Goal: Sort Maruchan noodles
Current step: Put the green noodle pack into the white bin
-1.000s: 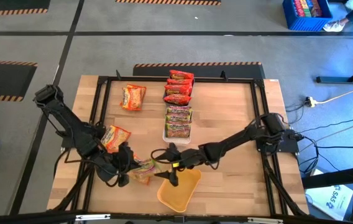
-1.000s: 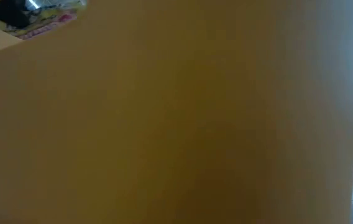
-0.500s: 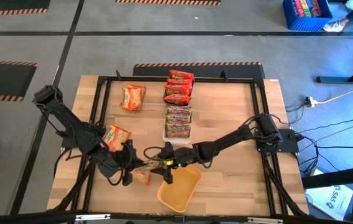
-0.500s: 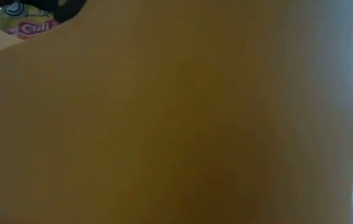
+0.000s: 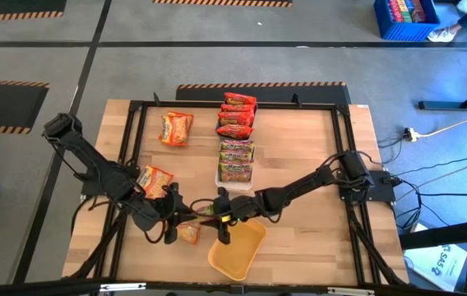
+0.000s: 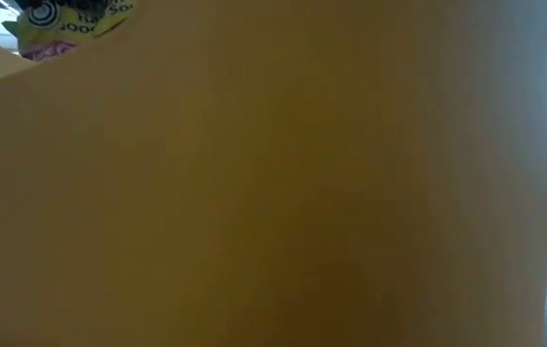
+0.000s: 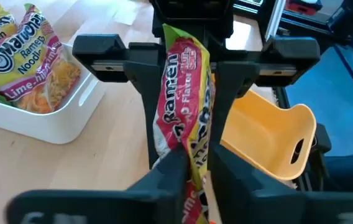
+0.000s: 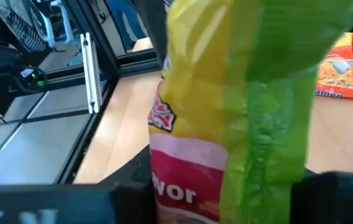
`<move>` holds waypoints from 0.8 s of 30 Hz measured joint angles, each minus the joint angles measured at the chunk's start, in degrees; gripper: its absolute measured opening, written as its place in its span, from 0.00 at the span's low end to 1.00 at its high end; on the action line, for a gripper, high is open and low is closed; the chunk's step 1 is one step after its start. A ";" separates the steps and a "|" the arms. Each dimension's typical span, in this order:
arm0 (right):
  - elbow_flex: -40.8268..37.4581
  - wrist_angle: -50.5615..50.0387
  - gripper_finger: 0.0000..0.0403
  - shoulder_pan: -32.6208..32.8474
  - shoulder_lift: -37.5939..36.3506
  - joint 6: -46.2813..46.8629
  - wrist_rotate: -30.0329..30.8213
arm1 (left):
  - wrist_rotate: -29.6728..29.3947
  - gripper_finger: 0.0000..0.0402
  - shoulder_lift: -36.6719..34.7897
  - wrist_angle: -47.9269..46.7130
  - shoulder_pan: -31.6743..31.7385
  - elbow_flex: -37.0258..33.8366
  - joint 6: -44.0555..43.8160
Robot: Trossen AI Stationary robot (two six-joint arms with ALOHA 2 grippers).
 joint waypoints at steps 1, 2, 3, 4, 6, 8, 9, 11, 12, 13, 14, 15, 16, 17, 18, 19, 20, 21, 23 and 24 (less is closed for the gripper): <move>0.00 -0.21 0.33 0.00 -0.07 -0.24 0.10 | 0.52 0.18 -0.21 -0.13 0.29 0.00 0.21; -0.13 -1.28 0.34 -0.02 -0.64 -0.42 0.28 | 1.29 0.22 -0.71 -0.45 0.58 -0.01 0.30; -0.30 -2.85 0.35 -0.04 -1.40 -0.52 0.52 | 2.05 0.25 -1.58 -0.76 0.94 0.00 0.22; -0.28 -3.54 0.36 -0.07 -2.09 -0.62 0.86 | 2.78 0.28 -2.55 -0.88 1.38 0.00 -0.08; -0.22 -7.34 0.36 -0.07 -4.36 -1.80 1.16 | 4.13 0.32 -5.10 -1.48 2.23 0.00 0.16; -0.22 -10.66 0.34 -0.07 -6.85 -3.48 1.92 | 6.27 0.34 -8.07 -1.94 2.86 0.08 2.01; -0.20 -12.55 0.33 -0.07 -8.06 -4.35 3.07 | 6.83 0.34 -9.39 -2.68 3.05 0.09 3.07; -0.23 -17.64 0.33 0.02 -10.78 -5.68 5.97 | 6.28 0.34 -11.66 -4.60 2.91 0.09 4.33; -0.78 -19.06 0.33 0.02 -12.06 -6.20 7.39 | 5.34 0.34 -12.36 -4.96 2.71 0.09 4.69; -1.98 -19.71 0.33 0.01 -13.57 -6.46 8.47 | 4.18 0.34 -12.93 -5.68 2.47 0.09 4.88; -3.71 -20.32 0.33 -0.02 -15.44 -6.44 9.37 | 2.96 0.34 -13.27 -6.84 2.21 0.09 5.04; -5.70 -20.15 0.33 -0.07 -17.41 -6.47 10.06 | 1.89 0.34 -13.27 -7.73 1.93 0.09 5.20; -7.88 -19.36 0.33 -0.14 -19.53 -6.49 10.58 | 0.96 0.34 -13.16 -8.32 1.69 0.08 5.51; -10.27 -18.67 0.34 -0.38 -21.86 -6.50 11.64 | 0.09 0.34 -12.96 -8.81 1.49 -0.08 5.71; -12.85 -17.58 0.34 -0.50 -24.29 -6.47 12.94 | -0.71 0.34 -12.58 -8.79 1.36 -0.34 5.75; -15.51 -16.53 0.35 -0.57 -26.54 -6.40 13.75 | -1.35 0.34 -12.09 -8.76 1.40 -0.60 5.81; -18.45 -15.02 0.35 -1.14 -28.64 -6.40 14.14 | -2.28 0.34 -11.62 -8.83 1.40 -1.00 5.84; -21.41 -12.96 0.35 -1.64 -30.20 -6.37 13.90 | -3.41 0.34 -11.13 -8.83 1.51 -1.31 5.84; -27.23 -7.75 0.34 -3.12 -32.64 -6.37 11.93 | -5.27 0.34 -9.96 -8.53 2.01 -1.55 5.82; -29.81 -4.23 0.34 -4.08 -33.17 -6.38 10.65 | -5.87 0.34 -9.34 -8.51 2.42 -1.65 5.82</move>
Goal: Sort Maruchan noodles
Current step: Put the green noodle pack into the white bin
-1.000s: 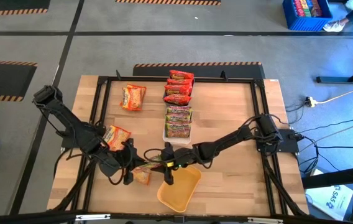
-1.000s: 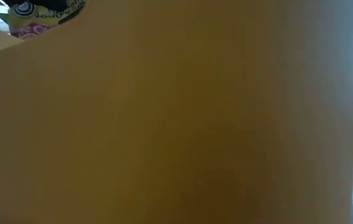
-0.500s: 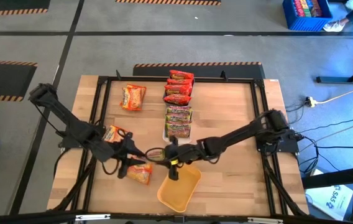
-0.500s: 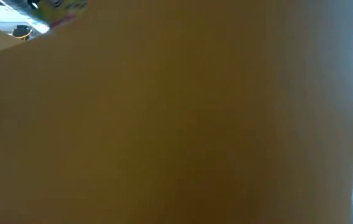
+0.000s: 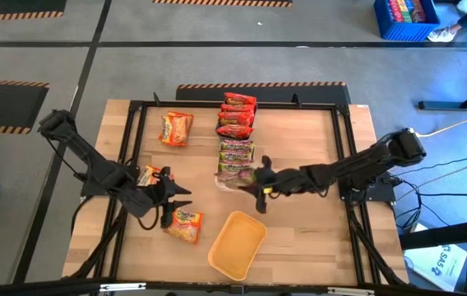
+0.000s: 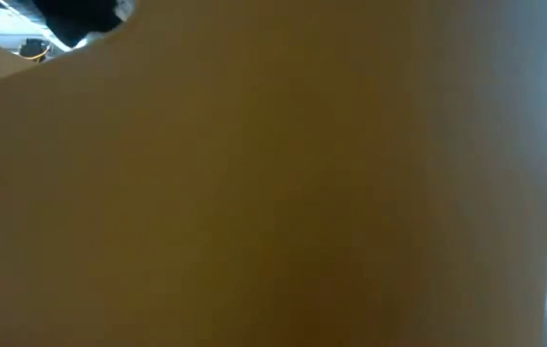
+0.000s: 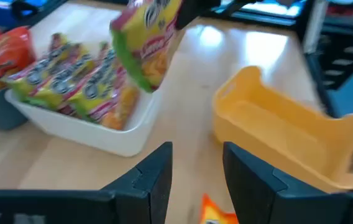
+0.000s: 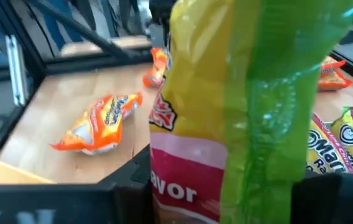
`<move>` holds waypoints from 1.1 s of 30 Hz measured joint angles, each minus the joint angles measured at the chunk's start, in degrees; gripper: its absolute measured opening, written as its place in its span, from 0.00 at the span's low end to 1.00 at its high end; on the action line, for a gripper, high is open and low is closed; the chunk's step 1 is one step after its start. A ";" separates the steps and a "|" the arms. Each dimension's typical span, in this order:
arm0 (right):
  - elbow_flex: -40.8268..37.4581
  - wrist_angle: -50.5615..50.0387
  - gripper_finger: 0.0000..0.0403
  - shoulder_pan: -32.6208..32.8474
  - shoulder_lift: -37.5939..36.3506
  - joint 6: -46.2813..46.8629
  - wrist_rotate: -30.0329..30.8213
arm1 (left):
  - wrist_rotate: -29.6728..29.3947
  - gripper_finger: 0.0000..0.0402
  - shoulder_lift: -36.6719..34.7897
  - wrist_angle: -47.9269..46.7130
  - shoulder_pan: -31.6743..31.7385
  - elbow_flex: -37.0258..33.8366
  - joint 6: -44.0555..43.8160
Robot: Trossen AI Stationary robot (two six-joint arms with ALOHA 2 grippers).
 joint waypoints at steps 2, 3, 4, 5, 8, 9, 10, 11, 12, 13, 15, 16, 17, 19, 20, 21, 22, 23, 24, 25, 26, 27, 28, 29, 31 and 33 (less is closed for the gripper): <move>-4.56 7.68 0.34 -2.14 -0.09 -0.05 -3.55 | -0.72 0.34 1.46 0.36 0.94 -0.06 0.02; -6.63 10.90 0.35 -3.23 0.11 -0.10 -5.00 | -0.85 0.34 2.20 1.09 1.50 -0.06 0.16; -8.17 14.46 0.35 -4.37 0.92 -0.29 -6.49 | -0.84 0.34 3.03 1.91 2.07 -0.06 0.60; -9.34 17.78 0.35 -5.60 1.86 -0.90 -7.96 | -0.77 0.34 3.89 2.63 2.59 -0.06 1.35; -11.14 24.11 0.35 -8.82 3.96 -3.07 -11.45 | -0.42 0.34 6.12 4.02 4.04 -0.09 2.25; -11.15 25.24 0.35 -9.83 4.54 -3.34 -13.00 | -0.42 0.34 6.72 4.03 4.47 -0.10 2.26; -11.08 25.82 0.35 -10.70 5.15 -3.71 -14.57 | -0.40 0.34 7.39 4.07 4.99 -0.10 2.29; -10.83 25.88 0.35 -11.41 6.00 -4.17 -16.07 | -0.40 0.34 7.97 4.06 5.49 -0.10 2.36; -10.53 25.91 0.35 -11.96 7.04 -4.44 -16.92 | -0.42 0.34 8.51 4.04 5.91 -0.08 2.36; -10.18 25.73 0.35 -12.50 8.00 -4.56 -17.54 | -0.42 0.34 8.92 4.10 6.47 -0.08 2.36; -9.53 25.76 0.35 -13.32 9.33 -4.58 -18.21 | -0.42 0.34 9.56 4.16 7.51 -0.10 2.36; -9.03 26.15 0.35 -13.69 10.07 -4.58 -18.75 | -0.43 0.34 9.76 4.24 7.93 -0.09 2.41; -8.87 26.36 0.35 -13.80 10.69 -4.61 -18.97 | -0.41 0.34 9.89 4.34 8.40 -0.10 2.70; -8.68 27.35 0.36 -13.73 12.30 -5.04 -18.89 | -0.43 0.34 10.16 4.61 9.32 -0.09 3.71; -8.72 28.50 0.36 -13.67 13.10 -5.54 -18.87 | -0.42 0.34 10.19 4.65 9.82 -0.10 4.23; -8.70 29.68 0.36 -13.64 13.66 -5.72 -18.89 | -0.42 0.34 10.17 5.14 10.30 -0.10 4.39; -8.70 30.17 0.36 -13.63 13.95 -5.76 -18.92 | -0.42 0.34 10.17 5.77 10.69 -0.10 4.37; -8.68 31.12 0.36 -13.62 14.37 -5.74 -18.89 | -0.42 0.34 10.15 6.05 10.98 -0.10 4.39; -8.62 31.30 0.36 -13.60 14.62 -5.74 -18.91 | -0.42 0.34 10.16 6.19 11.13 -0.10 4.37; -8.63 31.38 0.36 -13.60 14.94 -5.76 -18.86 | -0.45 0.34 10.17 6.16 11.18 -0.10 4.39; -8.63 31.77 0.37 -13.60 15.32 -5.79 -18.60 | -0.45 0.34 10.17 6.21 11.18 -0.10 4.43; -8.63 31.63 0.37 -13.60 15.43 -5.59 -17.81 | -0.44 0.34 10.17 6.29 11.19 -0.10 4.60; -8.51 31.71 0.38 -13.58 15.70 -4.97 -16.95 | -0.41 0.34 10.17 6.49 11.30 -0.10 4.76; -8.13 31.77 0.39 -13.60 16.08 -4.17 -16.27 | -0.37 0.34 10.17 6.85 11.43 -0.10 4.76; -7.91 31.24 0.41 -13.60 16.29 -3.04 -15.84 | -0.46 0.34 10.15 6.98 11.52 -0.10 4.77; -7.06 31.00 0.44 -13.60 17.42 -2.96 -14.88 | -0.42 0.34 10.15 7.00 11.47 -0.10 4.79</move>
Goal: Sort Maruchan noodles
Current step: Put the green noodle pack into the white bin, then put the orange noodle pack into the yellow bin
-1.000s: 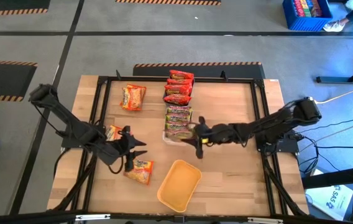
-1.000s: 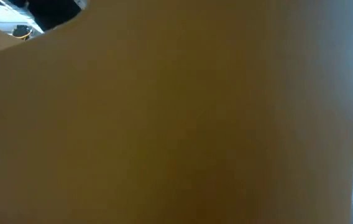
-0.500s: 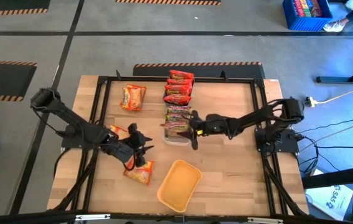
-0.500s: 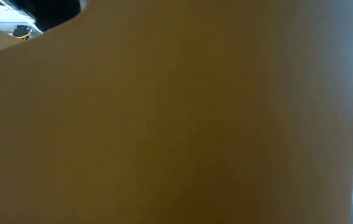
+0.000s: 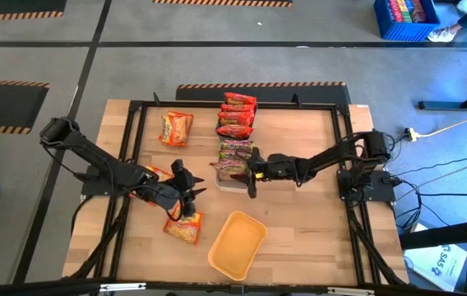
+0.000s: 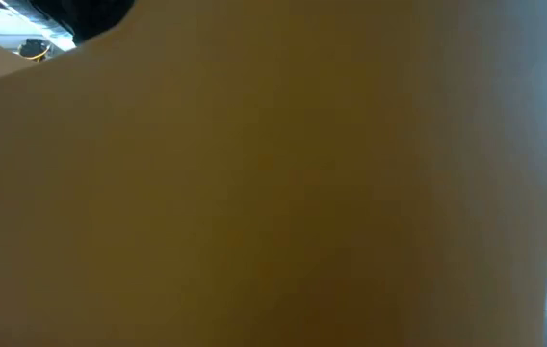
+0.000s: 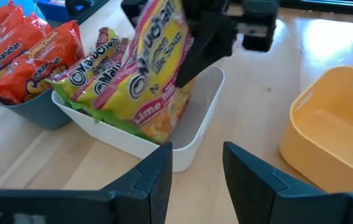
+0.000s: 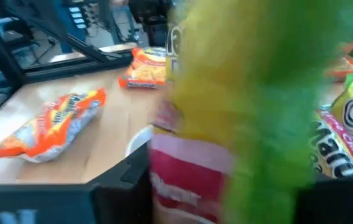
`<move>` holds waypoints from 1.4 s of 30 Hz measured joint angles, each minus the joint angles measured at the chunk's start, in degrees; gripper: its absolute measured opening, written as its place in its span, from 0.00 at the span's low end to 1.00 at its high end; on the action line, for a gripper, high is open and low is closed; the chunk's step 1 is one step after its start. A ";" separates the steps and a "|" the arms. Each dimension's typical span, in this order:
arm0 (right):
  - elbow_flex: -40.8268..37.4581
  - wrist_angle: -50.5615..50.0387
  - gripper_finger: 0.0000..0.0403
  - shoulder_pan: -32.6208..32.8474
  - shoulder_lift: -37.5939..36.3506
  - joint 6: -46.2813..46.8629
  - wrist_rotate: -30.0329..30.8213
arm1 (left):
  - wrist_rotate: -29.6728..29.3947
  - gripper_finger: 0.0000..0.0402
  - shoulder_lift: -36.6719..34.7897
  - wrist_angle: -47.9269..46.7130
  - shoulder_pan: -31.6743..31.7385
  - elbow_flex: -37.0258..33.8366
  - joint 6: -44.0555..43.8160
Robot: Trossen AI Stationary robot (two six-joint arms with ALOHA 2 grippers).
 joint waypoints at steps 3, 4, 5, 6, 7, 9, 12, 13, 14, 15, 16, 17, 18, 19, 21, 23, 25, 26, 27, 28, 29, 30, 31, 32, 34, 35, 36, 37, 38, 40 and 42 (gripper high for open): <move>0.60 -0.48 0.47 0.01 0.97 3.15 1.57 | 0.02 0.34 0.00 0.52 0.00 0.00 -0.01; 0.78 -0.26 0.48 0.00 1.13 3.35 1.66 | 0.00 0.34 0.00 0.65 0.00 0.00 0.00; 0.97 -0.15 0.50 0.00 1.26 3.34 1.68 | 0.07 0.34 0.00 0.97 0.01 0.00 0.00; 1.10 -0.20 0.51 0.00 1.31 3.21 1.74 | 0.29 0.34 0.00 1.16 0.00 0.00 0.00; 1.17 -0.30 0.52 0.00 1.31 3.13 1.96 | 0.45 0.34 0.00 1.06 0.00 0.00 0.00; 1.24 -0.69 0.54 0.02 1.31 3.08 2.32 | 1.56 0.34 0.00 1.06 0.00 0.00 0.02; 1.24 -1.56 0.58 0.04 1.25 1.34 3.53 | 2.62 0.34 0.00 1.03 0.00 0.00 0.02; 1.24 -2.14 0.59 0.06 0.89 0.08 3.21 | 2.67 0.34 0.00 0.97 0.00 0.00 0.02; 1.22 -2.97 0.60 0.07 0.16 -1.30 1.96 | 2.69 0.34 0.00 0.94 0.00 0.00 0.02; 1.22 -3.90 0.61 0.07 -0.91 -2.38 0.54 | 2.72 0.34 0.00 0.97 0.00 0.00 0.02; 1.22 -5.14 0.62 0.07 -2.53 -2.86 -0.71 | 2.76 0.34 0.00 0.94 0.00 0.00 0.02; 1.22 -6.92 0.62 0.07 -4.32 -2.88 -1.36 | 2.78 0.34 0.00 0.94 -0.02 0.00 0.02; 1.24 -9.43 0.63 0.07 -6.35 -2.89 -1.76 | 2.78 0.34 0.00 0.93 -0.10 0.00 0.02; 1.24 -12.88 0.63 0.07 -8.58 -2.78 -2.00 | 2.78 0.34 0.00 0.92 -0.09 0.00 0.01; 1.24 -19.99 0.63 0.08 -12.68 -1.06 -2.12 | 2.78 0.34 0.00 0.94 -0.09 0.00 0.00; 1.24 -26.08 0.63 0.79 -16.55 1.92 -3.22 | 2.78 0.34 0.00 0.94 -0.09 0.00 0.00; 1.24 -29.43 0.63 2.51 -18.97 3.95 -5.14 | 2.80 0.34 0.00 0.94 -0.09 0.00 0.00; 1.24 -29.98 0.63 3.93 -19.53 4.86 -6.33 | 3.00 0.34 0.01 0.96 -0.11 0.00 -0.02; 1.22 -30.06 0.63 5.49 -19.71 5.50 -7.22 | 3.28 0.34 0.32 1.18 -0.11 0.00 -0.05; 1.22 -29.51 0.63 7.30 -19.70 5.85 -7.51 | 3.60 0.34 0.86 1.72 -0.11 0.00 -0.28; 1.22 -28.86 0.63 8.99 -19.66 5.89 -7.27 | 4.12 0.34 1.24 1.85 -0.11 0.00 -0.30; 1.22 -27.68 0.63 10.57 -19.23 5.82 -6.45 | 4.56 0.34 1.44 2.01 -0.11 -0.02 -0.47; 1.26 -26.50 0.63 12.01 -18.58 5.57 -5.08 | 5.23 0.34 1.87 3.13 -0.14 -0.01 -0.97; 1.23 -26.38 0.63 13.15 -18.18 5.02 -3.49 | 6.14 0.34 2.40 3.90 -0.15 0.07 -1.64; 1.13 -24.29 0.63 14.89 -17.10 4.64 -0.89 | 8.04 0.34 2.87 3.17 -0.74 -0.02 -3.79; 1.19 -23.28 0.63 15.54 -16.70 4.66 0.11 | 9.26 0.34 2.85 3.13 -1.28 -0.04 -5.03; 1.19 -22.92 0.63 16.00 -16.55 4.65 0.84 | 10.93 0.34 2.74 3.39 -1.80 -0.02 -6.33; 1.18 -21.96 0.63 16.31 -16.21 4.65 1.22 | 12.82 0.34 2.50 3.36 -2.35 0.01 -7.98; 1.22 -21.23 0.63 16.48 -15.96 4.72 1.36 | 14.65 0.34 2.05 3.00 -3.16 0.00 -9.86; 1.21 -20.93 0.63 16.72 -15.94 6.67 1.65 | 17.47 0.34 0.84 3.01 -5.00 0.02 -14.19; 1.22 -20.26 0.63 16.89 -15.94 8.29 1.61 | 19.18 0.34 0.22 1.42 -7.26 0.09 -19.87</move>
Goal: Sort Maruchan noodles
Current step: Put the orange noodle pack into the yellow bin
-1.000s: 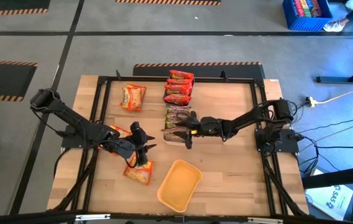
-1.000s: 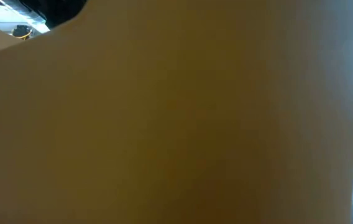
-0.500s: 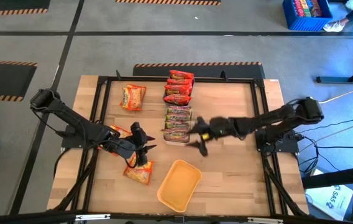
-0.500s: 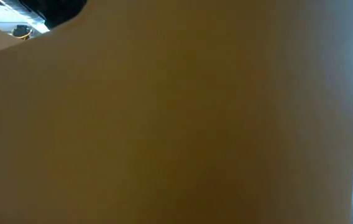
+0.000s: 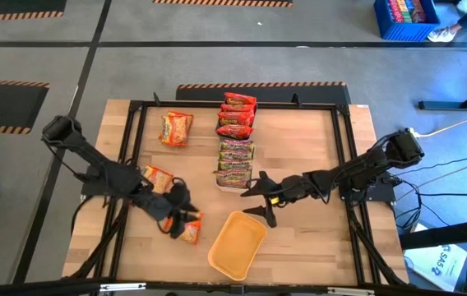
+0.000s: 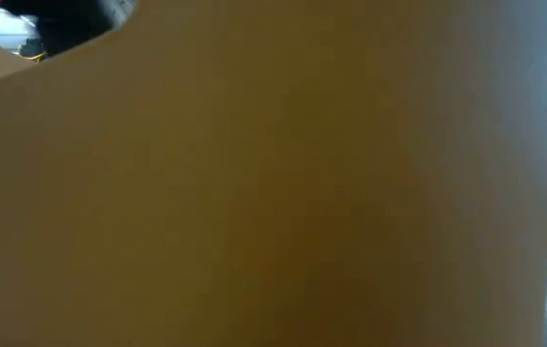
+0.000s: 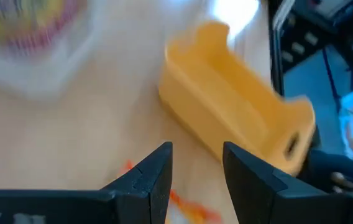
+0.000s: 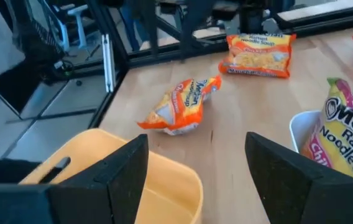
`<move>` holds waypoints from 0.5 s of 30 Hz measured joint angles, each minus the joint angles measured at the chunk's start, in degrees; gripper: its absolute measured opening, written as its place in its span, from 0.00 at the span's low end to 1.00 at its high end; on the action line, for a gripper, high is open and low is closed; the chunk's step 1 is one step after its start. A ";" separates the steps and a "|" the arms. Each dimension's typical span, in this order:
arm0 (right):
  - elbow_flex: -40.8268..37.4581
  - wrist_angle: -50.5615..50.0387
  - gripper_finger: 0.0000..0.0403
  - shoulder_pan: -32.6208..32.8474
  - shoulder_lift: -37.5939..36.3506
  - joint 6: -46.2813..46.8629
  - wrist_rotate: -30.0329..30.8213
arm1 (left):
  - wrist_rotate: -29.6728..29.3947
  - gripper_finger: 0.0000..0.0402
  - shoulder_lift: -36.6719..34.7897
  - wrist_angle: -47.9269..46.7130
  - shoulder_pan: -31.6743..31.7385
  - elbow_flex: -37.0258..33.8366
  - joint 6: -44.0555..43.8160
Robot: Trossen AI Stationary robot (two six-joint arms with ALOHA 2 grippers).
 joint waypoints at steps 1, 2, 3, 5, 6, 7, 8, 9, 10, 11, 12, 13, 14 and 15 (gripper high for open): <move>0.00 -0.03 0.63 0.10 0.00 0.73 0.04 | 0.42 0.34 -0.05 -1.59 -1.27 0.00 -3.20; 0.00 -0.03 0.63 0.23 0.05 0.92 0.14 | 0.74 0.34 -0.01 -3.00 -2.50 -0.01 -6.56; 0.00 0.59 0.63 0.68 0.47 0.95 0.50 | 0.79 0.34 0.00 -4.66 -3.86 0.00 -10.16; 0.00 1.67 0.63 1.58 1.34 0.91 1.48 | 0.85 0.34 0.04 -8.53 -6.52 -0.01 -17.21; 0.00 2.75 0.63 2.06 1.96 0.91 1.73 | 0.84 0.34 0.17 -10.35 -7.77 -0.02 -20.94; 0.23 3.28 0.63 2.47 2.66 0.94 2.04 | 0.76 0.34 0.36 -11.87 -8.91 -0.02 -24.69; 0.66 3.16 0.63 2.90 3.35 1.01 2.55 | 0.65 0.34 0.58 -13.04 -10.18 -0.02 -28.47; 1.04 2.91 0.63 3.35 4.03 1.20 2.96 | 0.61 0.34 0.90 -13.70 -11.32 -0.02 -31.92; 1.46 2.69 0.63 3.75 4.80 1.42 3.54 | 0.57 0.34 1.42 -13.92 -12.29 -0.02 -34.66; 2.27 2.73 0.63 4.14 5.90 1.83 3.92 | 0.27 0.34 2.35 -13.85 -13.08 -0.02 -36.84; 2.99 2.69 0.63 4.50 6.84 2.22 4.29 | -0.05 0.34 3.56 -13.66 -13.68 -0.02 -38.70; 3.56 2.34 0.63 4.70 7.51 2.40 4.74 | -0.09 0.34 5.07 -13.47 -14.09 -0.03 -40.05; 4.59 2.30 0.63 4.92 8.55 2.71 5.00 | -0.11 0.34 6.57 -12.80 -14.35 -0.04 -40.54; 5.93 2.24 0.63 4.95 9.65 3.25 5.00 | -0.24 0.34 8.15 -11.89 -14.55 -0.04 -40.72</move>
